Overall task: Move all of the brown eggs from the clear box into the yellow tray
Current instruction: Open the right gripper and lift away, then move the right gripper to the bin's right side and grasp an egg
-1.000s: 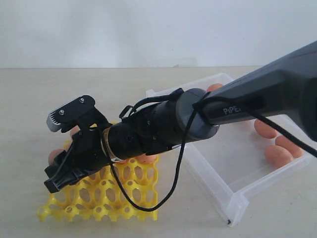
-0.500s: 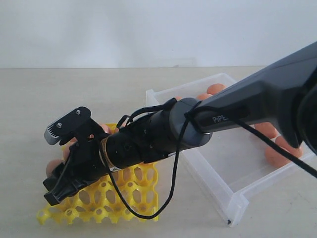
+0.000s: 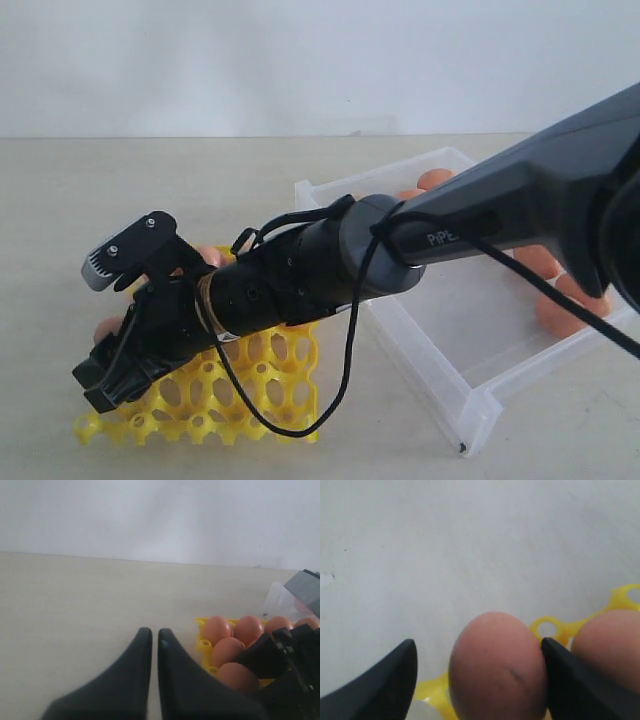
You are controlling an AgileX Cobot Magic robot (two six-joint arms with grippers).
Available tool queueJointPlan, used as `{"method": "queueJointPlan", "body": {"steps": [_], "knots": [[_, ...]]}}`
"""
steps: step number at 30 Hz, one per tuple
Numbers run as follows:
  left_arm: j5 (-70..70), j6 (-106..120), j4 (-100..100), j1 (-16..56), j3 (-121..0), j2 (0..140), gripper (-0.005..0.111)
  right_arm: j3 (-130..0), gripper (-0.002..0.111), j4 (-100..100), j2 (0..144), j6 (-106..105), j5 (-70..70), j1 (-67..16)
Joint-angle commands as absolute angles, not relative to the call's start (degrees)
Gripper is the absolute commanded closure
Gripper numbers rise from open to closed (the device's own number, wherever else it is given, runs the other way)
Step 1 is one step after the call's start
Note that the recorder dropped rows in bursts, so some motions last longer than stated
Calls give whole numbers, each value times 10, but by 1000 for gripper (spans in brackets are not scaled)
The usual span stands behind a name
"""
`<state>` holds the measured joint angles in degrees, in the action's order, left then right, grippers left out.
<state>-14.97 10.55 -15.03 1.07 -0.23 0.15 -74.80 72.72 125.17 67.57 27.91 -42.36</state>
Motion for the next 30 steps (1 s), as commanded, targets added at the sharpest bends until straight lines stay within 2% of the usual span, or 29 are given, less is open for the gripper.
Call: {"method": "queueJointPlan", "body": {"steps": [1, 14, 17, 20, 22, 24, 27, 30], "knots": [[-148, 101, -152, 13, 0, 0, 103, -761, 46, 727, 1235, 653, 273, -424], [-147, 101, -152, 13, 0, 0, 103, -761, 47, 693, 1204, 571, 244, -423], [-150, 101, -152, 13, 0, 0, 103, -761, 51, 648, 1166, 551, 181, -418], [-150, 101, -152, 13, 0, 0, 103, -761, 69, 646, 1113, 550, 28, -411], [-150, 101, -152, 13, 0, 0, 103, -761, 82, 646, 1079, 551, -136, -410], [-148, 101, -152, 13, 0, 0, 103, -761, 89, 646, 1053, 547, -326, -410], [-148, 101, -152, 13, 0, 0, 103, -761, 88, 633, 1029, 466, -530, -392], [-148, 101, -152, 13, 0, 0, 103, -761, 77, 554, 1025, 365, -555, -332]]}}
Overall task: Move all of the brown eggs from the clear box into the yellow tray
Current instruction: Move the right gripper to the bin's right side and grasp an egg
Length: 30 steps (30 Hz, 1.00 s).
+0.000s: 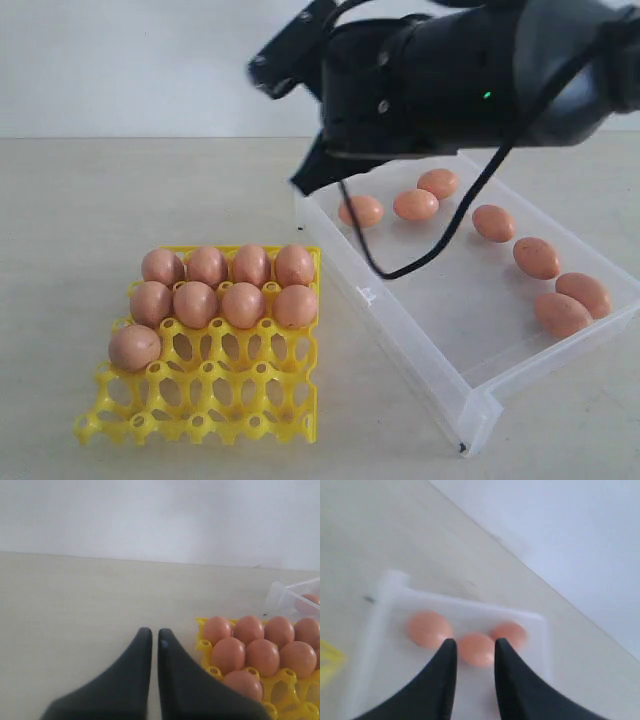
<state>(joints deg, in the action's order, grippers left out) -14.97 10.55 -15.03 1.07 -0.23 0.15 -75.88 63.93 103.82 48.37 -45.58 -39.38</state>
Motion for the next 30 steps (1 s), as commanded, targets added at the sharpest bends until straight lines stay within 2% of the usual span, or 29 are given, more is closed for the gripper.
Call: {"method": "queueJointPlan", "body": {"steps": [1, 4, 8, 10, 17, 30], "knots": [[-148, 101, -152, 13, 0, 0, 103, -761, 74, 509, 1033, 322, -539, -303], [-148, 101, -152, 13, 0, 0, 103, -761, 69, 390, 1062, 241, -522, -217], [-148, 101, -152, 13, 0, 0, 103, -761, 69, 250, 1088, 131, -583, -135], [-148, 101, -152, 13, 0, 0, 103, -761, 69, 240, 1085, 114, -596, -131], [-148, 101, -152, 13, 0, 0, 103, -761, 69, 249, 1125, 116, -487, -132], [-146, 101, -152, 13, 0, 0, 103, -761, 69, 357, 1167, 182, -500, -132]]}}
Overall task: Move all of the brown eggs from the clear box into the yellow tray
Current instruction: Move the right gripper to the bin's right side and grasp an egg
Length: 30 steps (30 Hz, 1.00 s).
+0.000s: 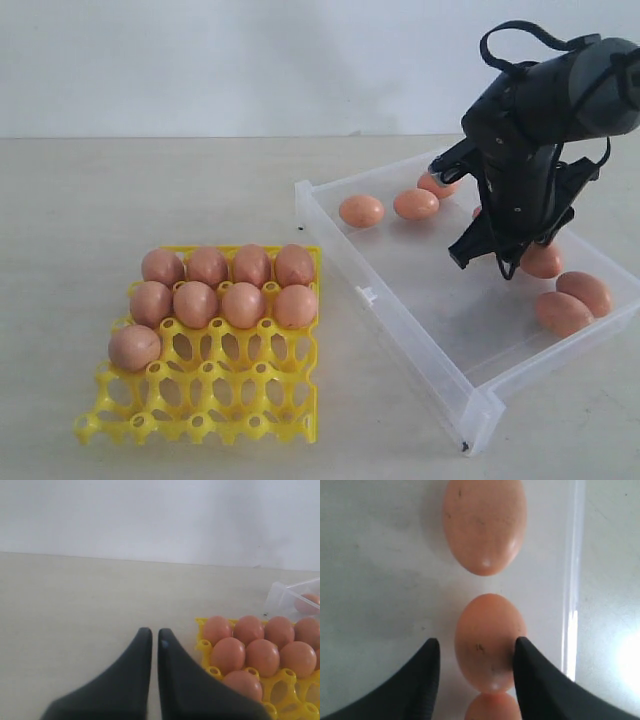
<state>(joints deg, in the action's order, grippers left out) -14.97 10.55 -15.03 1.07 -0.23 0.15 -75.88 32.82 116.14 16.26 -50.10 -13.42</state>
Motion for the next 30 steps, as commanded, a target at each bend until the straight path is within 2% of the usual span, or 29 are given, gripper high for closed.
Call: {"method": "queueJointPlan", "body": {"steps": [1, 19, 30], "knots": [[-146, 101, -152, 13, 0, 0, 103, -761, 69, 358, 1167, 182, -495, -132], [-146, 101, -152, 13, 0, 0, 103, -760, 69, 363, 1167, 194, -493, -132], [-146, 101, -152, 13, 0, 0, 103, -760, 69, 364, 1228, 211, -504, -132]]}}
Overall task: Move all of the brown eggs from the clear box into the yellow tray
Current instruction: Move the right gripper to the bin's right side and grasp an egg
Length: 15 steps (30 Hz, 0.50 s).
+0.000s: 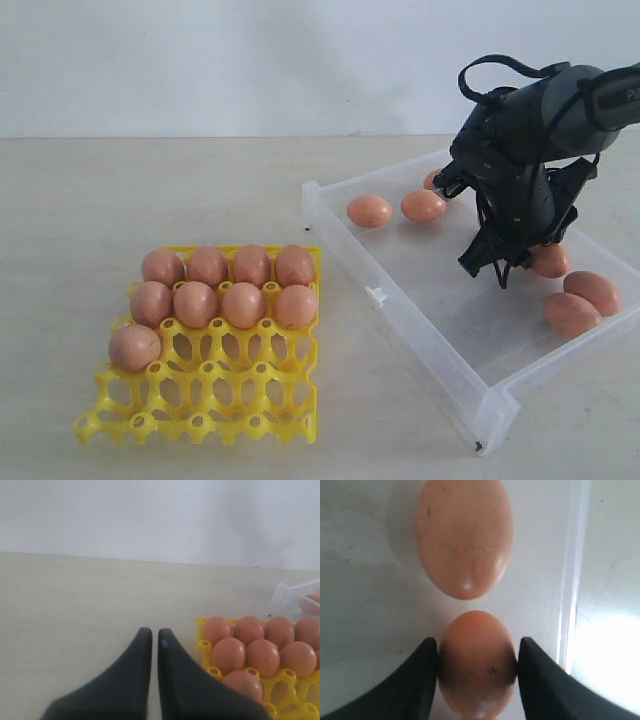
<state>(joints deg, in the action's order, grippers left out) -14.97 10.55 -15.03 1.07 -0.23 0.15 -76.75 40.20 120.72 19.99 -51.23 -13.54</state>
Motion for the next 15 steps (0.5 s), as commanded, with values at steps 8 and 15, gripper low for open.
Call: {"method": "queueJointPlan", "body": {"steps": [8, 15], "knots": [[-146, 101, -152, 13, 0, 0, 103, -760, 90, 348, 1237, 212, -504, -132], [-146, 101, -152, 13, 0, 0, 103, -760, 108, 345, 1233, 224, -504, -132]]}}
